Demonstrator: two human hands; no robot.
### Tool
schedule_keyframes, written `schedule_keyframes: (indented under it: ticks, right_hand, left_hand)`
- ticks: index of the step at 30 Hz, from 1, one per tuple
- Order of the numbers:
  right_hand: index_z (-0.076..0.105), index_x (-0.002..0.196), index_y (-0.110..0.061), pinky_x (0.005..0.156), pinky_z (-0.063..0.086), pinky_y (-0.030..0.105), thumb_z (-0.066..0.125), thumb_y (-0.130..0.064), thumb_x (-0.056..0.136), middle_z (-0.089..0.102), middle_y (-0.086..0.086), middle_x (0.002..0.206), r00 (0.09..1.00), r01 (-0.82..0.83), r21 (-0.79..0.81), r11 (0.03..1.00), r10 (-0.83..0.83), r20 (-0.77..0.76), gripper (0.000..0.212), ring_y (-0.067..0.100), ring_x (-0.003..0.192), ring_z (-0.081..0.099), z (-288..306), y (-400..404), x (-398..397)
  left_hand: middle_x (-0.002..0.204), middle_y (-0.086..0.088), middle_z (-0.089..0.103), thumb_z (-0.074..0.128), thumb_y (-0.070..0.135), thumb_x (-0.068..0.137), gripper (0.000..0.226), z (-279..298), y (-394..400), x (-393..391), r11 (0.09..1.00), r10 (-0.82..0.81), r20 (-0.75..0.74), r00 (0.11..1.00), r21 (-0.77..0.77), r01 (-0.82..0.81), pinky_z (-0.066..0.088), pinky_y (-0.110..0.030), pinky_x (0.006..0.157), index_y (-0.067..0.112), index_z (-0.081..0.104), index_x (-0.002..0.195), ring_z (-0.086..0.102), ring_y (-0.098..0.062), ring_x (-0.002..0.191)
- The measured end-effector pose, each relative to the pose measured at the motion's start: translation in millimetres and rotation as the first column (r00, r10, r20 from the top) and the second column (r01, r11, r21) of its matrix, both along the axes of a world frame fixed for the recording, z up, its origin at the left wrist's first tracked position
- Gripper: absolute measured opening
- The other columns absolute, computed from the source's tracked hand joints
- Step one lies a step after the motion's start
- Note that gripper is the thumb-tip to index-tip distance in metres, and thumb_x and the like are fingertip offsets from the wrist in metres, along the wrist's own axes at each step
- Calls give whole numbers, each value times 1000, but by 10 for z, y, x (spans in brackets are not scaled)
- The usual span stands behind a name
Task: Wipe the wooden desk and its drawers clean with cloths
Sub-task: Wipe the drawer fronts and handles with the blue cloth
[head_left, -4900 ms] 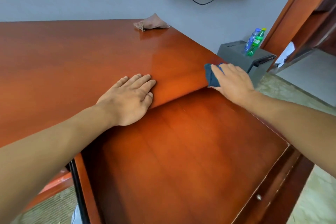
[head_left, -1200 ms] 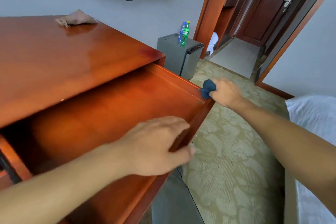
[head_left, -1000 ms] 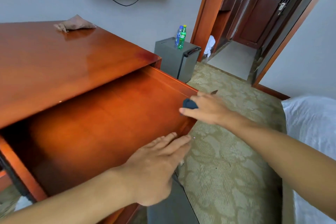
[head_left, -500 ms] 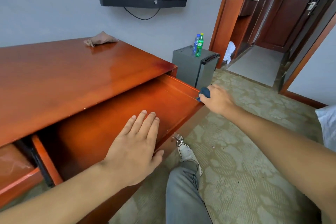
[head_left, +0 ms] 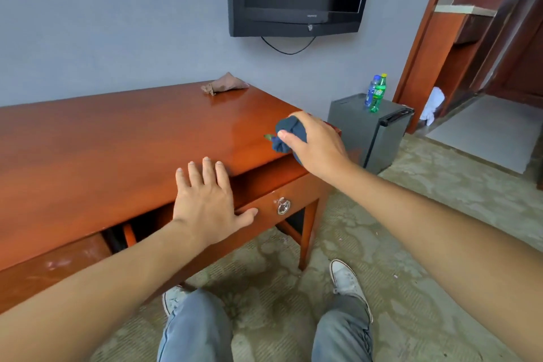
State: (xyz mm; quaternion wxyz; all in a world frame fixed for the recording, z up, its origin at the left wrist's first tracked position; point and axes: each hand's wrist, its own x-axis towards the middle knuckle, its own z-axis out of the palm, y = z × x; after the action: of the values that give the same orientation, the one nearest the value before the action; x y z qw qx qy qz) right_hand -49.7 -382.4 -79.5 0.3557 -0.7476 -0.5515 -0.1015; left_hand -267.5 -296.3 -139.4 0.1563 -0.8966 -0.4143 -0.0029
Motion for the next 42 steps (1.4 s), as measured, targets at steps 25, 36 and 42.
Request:
schedule_keyframes:
  ticks: [25,36,42]
  right_hand:
    - [57,141,-40,87,52,38,85,-44,79,70,-2,116,963,-158,-599,785,256,80,68,21,108,63,-81,832,-294]
    - [48,136,-14,92,39,38,53,-37,99,57,7,120,341,486,4,874,-185,-922,44,29,113,56,-1126,653,-68]
    - [43,142,-22,95,33,33,51,-28,103,50,-7,120,149,466,56,883,-16,-989,40,20,113,48,-1621,732,-1062]
  left_hand:
    - [128,-2,64,36,75,98,68,202,553,-28,967,-181,-108,978,164,197,35,-35,68,22,51,139,68,-30,108]
    - [165,21,28,11,60,108,54,224,1031,-229,814,-188,372,909,-459,357,10,-38,124,52,43,151,18,-7,154]
    - [164,23,29,12,62,103,58,208,1039,-253,794,-161,406,900,-488,363,10,-37,125,54,45,149,18,-6,154]
